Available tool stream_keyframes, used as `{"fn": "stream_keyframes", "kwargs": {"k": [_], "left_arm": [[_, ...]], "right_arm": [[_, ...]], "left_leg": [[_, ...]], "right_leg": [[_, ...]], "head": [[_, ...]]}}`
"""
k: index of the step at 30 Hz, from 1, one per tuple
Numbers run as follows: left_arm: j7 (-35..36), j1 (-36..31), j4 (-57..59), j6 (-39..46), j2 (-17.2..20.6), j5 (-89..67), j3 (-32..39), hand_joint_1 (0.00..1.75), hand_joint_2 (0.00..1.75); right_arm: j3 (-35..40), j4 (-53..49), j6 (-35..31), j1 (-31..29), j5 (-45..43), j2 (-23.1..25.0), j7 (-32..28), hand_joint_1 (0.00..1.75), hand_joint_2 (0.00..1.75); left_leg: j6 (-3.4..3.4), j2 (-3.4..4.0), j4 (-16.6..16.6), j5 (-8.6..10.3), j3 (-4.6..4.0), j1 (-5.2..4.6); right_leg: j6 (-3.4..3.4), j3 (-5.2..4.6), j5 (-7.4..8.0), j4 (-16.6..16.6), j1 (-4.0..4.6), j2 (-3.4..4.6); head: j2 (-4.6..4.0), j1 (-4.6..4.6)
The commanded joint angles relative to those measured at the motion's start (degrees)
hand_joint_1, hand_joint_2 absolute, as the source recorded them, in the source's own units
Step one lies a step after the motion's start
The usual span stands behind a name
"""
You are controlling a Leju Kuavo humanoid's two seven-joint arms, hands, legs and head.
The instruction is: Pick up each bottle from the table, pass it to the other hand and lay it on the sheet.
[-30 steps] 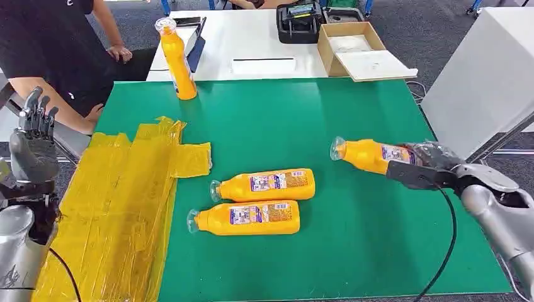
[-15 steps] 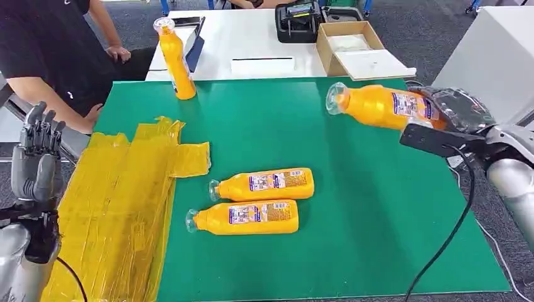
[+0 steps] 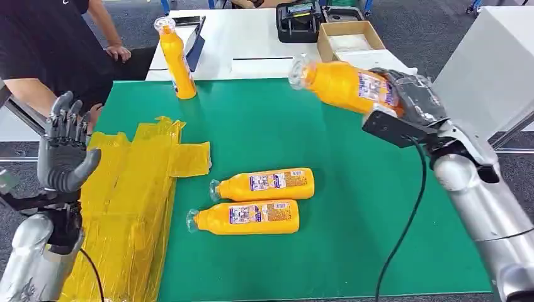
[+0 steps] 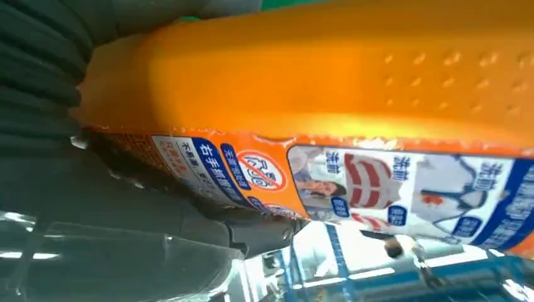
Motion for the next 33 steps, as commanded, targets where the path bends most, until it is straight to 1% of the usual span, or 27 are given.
{"fn": "stream_keyframes", "kwargs": {"k": [1, 3, 4, 5, 8, 9, 11, 12, 13, 14, 16, 17, 18, 19, 20, 21, 22, 25, 26, 27, 28, 29, 31, 32, 33], "left_arm": [[1.36, -11.39, 6.42, 3.40, -7.22, -0.47, -11.30, 0.00, 1.75], [1.89, -14.72, 8.93, 3.54, -9.02, 0.08, -13.24, 0.00, 1.75], [2.15, -15.31, 9.23, 3.84, -9.39, 0.17, -13.66, 0.00, 1.75], [2.15, -15.31, 9.23, 3.84, -9.39, 0.17, -13.66, 0.00, 1.75], [2.14, -15.13, 9.17, 3.82, -9.17, 0.16, -13.63, 0.00, 1.75], [2.14, -14.98, 9.17, 3.82, -9.01, 0.16, -13.57, 0.00, 1.75], [2.14, -14.85, 9.14, 3.83, -8.89, 0.17, -13.50, 0.00, 1.75], [2.14, -14.85, 9.14, 3.83, -8.89, 0.17, -13.50, 0.00, 1.75], [2.14, -14.85, 9.14, 3.83, -8.89, 0.17, -13.50, 0.00, 1.75], [2.32, -14.68, 8.52, 3.69, -9.27, 1.03, -13.37, 0.00, 1.75], [2.88, -15.39, 7.91, 3.50, -10.99, 1.75, -13.93, 0.00, 1.75], [3.42, -15.65, 7.61, 3.40, -11.73, 2.41, -14.32, 0.00, 1.75], [3.51, -15.91, 7.22, 3.42, -12.15, 2.44, -14.83, 0.00, 1.75], [4.53, -16.29, 7.20, 3.43, -12.80, 3.26, -15.49, 0.00, 1.75], [5.08, -16.49, 7.40, 3.11, -12.94, 3.84, -15.92, 0.00, 1.75], [5.27, -16.53, 7.43, 3.00, -13.20, 4.03, -16.60, 0.00, 1.75], [5.26, -16.30, 7.36, 2.99, -13.26, 4.14, -17.07, 0.00, 1.75], [4.55, -14.41, 6.41, 3.37, -12.59, 5.09, -17.68, 0.00, 1.75], [4.45, -14.13, 6.39, 3.39, -12.50, 5.10, -17.62, 0.00, 1.75], [4.23, -13.23, 6.40, 3.50, -12.24, 4.86, -17.21, 0.00, 1.75], [4.27, -12.64, 6.34, 3.55, -12.25, 4.86, -16.48, 0.00, 1.75], [4.13, -12.09, 6.25, 3.59, -12.14, 4.77, -15.84, 0.00, 1.75], [3.88, -11.08, 6.13, 3.28, -11.75, 4.84, -14.83, 0.00, 1.75], [3.76, -10.61, 6.11, 3.02, -11.64, 4.78, -14.64, 0.00, 1.75], [3.58, -10.01, 6.04, 2.60, -11.71, 4.76, -14.53, 0.00, 1.75]], "right_arm": [[4.73, 0.27, -2.95, 1.66, 0.41, 10.99, 1.86, 1.75, 1.75], [5.59, -0.89, -4.39, 3.61, 1.64, 12.65, 3.26, 1.75, 1.75], [5.91, -1.04, -4.69, 3.84, 1.92, 12.89, 3.58, 1.75, 1.75], [5.91, -1.04, -4.69, 3.84, 1.92, 12.89, 3.58, 1.75, 1.75], [5.78, -1.05, -4.59, 3.59, 1.86, 12.62, 3.43, 1.75, 1.75], [5.72, -1.04, -4.57, 3.48, 1.87, 12.48, 3.38, 1.75, 1.75], [5.64, -1.00, -4.57, 3.41, 1.87, 12.37, 3.37, 1.75, 1.75], [5.64, -1.00, -4.57, 3.41, 1.87, 12.37, 3.37, 1.75, 1.75], [5.64, -1.00, -4.57, 3.41, 1.87, 12.37, 3.37, 1.75, 1.75], [5.24, -0.73, -4.61, 3.50, 1.78, 13.12, 3.36, 1.75, 1.75], [4.88, -0.73, -5.33, 4.32, 1.56, 15.55, 3.28, 1.75, 1.75], [4.85, -0.69, -6.17, 4.75, 2.01, 16.78, 3.37, 1.75, 1.75], [5.44, -0.39, -6.78, 4.93, 3.03, 18.02, 3.92, 1.75, 1.75], [5.87, 0.26, -7.01, 5.17, 3.61, 19.69, 4.30, 1.75, 1.75], [6.05, 0.53, -7.15, 5.24, 3.95, 20.35, 4.50, 1.75, 1.75], [6.40, 0.53, -7.94, 5.84, 5.11, 21.16, 5.30, 1.75, 1.75], [6.43, 0.16, -8.40, 6.49, 5.70, 21.41, 5.61, 1.75, 1.75], [3.79, -2.72, -8.99, 10.52, 7.78, 22.45, 5.62, 1.75, 1.75], [3.65, -2.97, -9.00, 11.01, 8.11, 22.61, 5.53, 1.75, 1.75], [2.70, -4.34, -9.61, 12.54, 9.51, 23.10, 5.51, 1.75, 1.75], [1.55, -5.84, -10.06, 13.84, 10.77, 23.34, 5.47, 1.75, 1.75], [0.39, -7.39, -10.40, 14.82, 11.76, 23.38, 5.29, 1.75, 1.75], [-2.23, -11.51, -10.98, 16.69, 12.09, 22.98, 5.01, 1.75, 1.75], [-4.08, -13.68, -12.35, 17.89, 11.05, 23.25, 3.59, 1.75, 1.75], [-5.91, -16.21, -12.81, 19.46, 9.80, 23.36, 2.60, 1.75, 1.75]], "left_leg": [[-0.17, -0.15, -0.01, -0.01, 0.24, 0.03], [-0.19, -0.26, -0.02, 0.02, 0.24, 0.01], [-0.13, -0.23, -0.03, 0.07, 0.16, 0.03], [-0.18, -0.37, -0.01, 0.04, 0.28, 0.03], [-0.12, -0.11, 0.01, 0.03, 0.12, -0.02], [-0.16, -0.12, 0.06, -0.04, 0.22, -0.04], [-0.13, -0.12, 0.02, 0.01, 0.14, -0.03], [-0.22, -0.14, 0.11, -0.13, 0.40, -0.05], [-0.13, -0.12, 0.03, 0.03, 0.11, -0.03], [-0.20, -0.11, 0.08, -0.06, 0.28, -0.03], [-0.14, -0.10, 0.04, 0.02, 0.12, -0.02], [-0.19, -0.14, 0.08, -0.03, 0.21, -0.03], [-0.15, -0.13, 0.04, 0.02, 0.12, -0.02], [-0.19, -0.09, 0.07, -0.04, 0.22, 0.00], [-0.16, -0.03, 0.04, 0.00, 0.14, 0.00], [-0.24, -0.01, 0.10, -0.10, 0.32, -0.01], [-0.22, -0.02, 0.10, -0.08, 0.27, 0.00], [-0.24, -0.13, 0.03, -0.10, 0.40, 0.01], [-0.25, -0.14, 0.02, -0.12, 0.46, 0.02], [-0.19, -0.06, -0.04, -0.06, 0.35, 0.02], [-0.19, -0.03, -0.06, -0.08, 0.42, -0.01], [-0.14, -0.07, -0.07, -0.01, 0.25, 0.01], [-0.20, -0.10, -0.02, -0.12, 0.41, -0.02], [-0.14, -0.04, -0.03, -0.02, 0.19, -0.02], [-0.19, -0.04, 0.03, -0.12, 0.32, -0.02]], "right_leg": [[-0.03, 0.29, -0.08, -0.01, 0.04, -0.33], [-0.02, 0.32, -0.11, -0.01, 0.02, -0.44], [-0.02, 0.23, -0.06, -0.04, 0.04, -0.33], [-0.01, 0.39, -0.14, -0.02, 0.04, -0.53], [0.00, 0.17, -0.06, 0.04, -0.02, -0.21], [0.01, 0.28, -0.13, 0.08, -0.02, -0.27], [0.01, 0.19, -0.08, 0.05, -0.02, -0.22], [0.01, 0.47, -0.24, 0.12, -0.02, -0.37], [0.00, 0.15, -0.06, 0.05, -0.02, -0.21], [-0.01, 0.33, -0.15, 0.08, -0.01, -0.29], [-0.01, 0.16, -0.06, 0.04, -0.01, -0.21], [-0.01, 0.27, -0.13, 0.09, -0.01, -0.30], [-0.01, 0.17, -0.07, 0.04, -0.01, -0.26], [-0.02, 0.27, -0.11, 0.05, 0.02, -0.26], [-0.02, 0.17, -0.05, 0.03, 0.01, -0.15], [-0.03, 0.35, -0.16, 0.10, 0.01, -0.23], [-0.03, 0.30, -0.15, 0.11, 0.02, -0.22], [-0.02, 0.46, -0.19, 0.02, 0.03, -0.36], [-0.02, 0.54, -0.22, -0.01, 0.04, -0.39], [-0.02, 0.39, -0.13, -0.05, 0.03, -0.22], [-0.02, 0.43, -0.15, -0.05, 0.00, -0.20], [-0.01, 0.28, -0.09, -0.07, 0.02, -0.17], [-0.01, 0.45, -0.22, 0.01, -0.01, -0.29], [0.00, 0.22, -0.10, -0.01, -0.01, -0.16], [-0.01, 0.36, -0.18, 0.04, 0.00, -0.21]], "head": [[0.00, 0.00], [0.00, 0.02], [0.00, 0.02], [0.00, 0.04], [0.00, 0.00], [0.00, 0.04], [0.00, 0.04], [0.00, 0.04], [0.00, 0.02], [0.00, 0.02], [0.00, 0.02], [0.00, 0.02], [0.00, 0.04], [0.00, 0.04], [0.00, 0.02], [0.00, 0.02], [0.00, 0.02], [0.00, 0.04], [0.00, 0.04], [0.00, 0.02], [0.00, 0.00], [0.00, 0.04], [0.00, 0.02], [0.00, 0.04], [0.00, 0.02]]}}
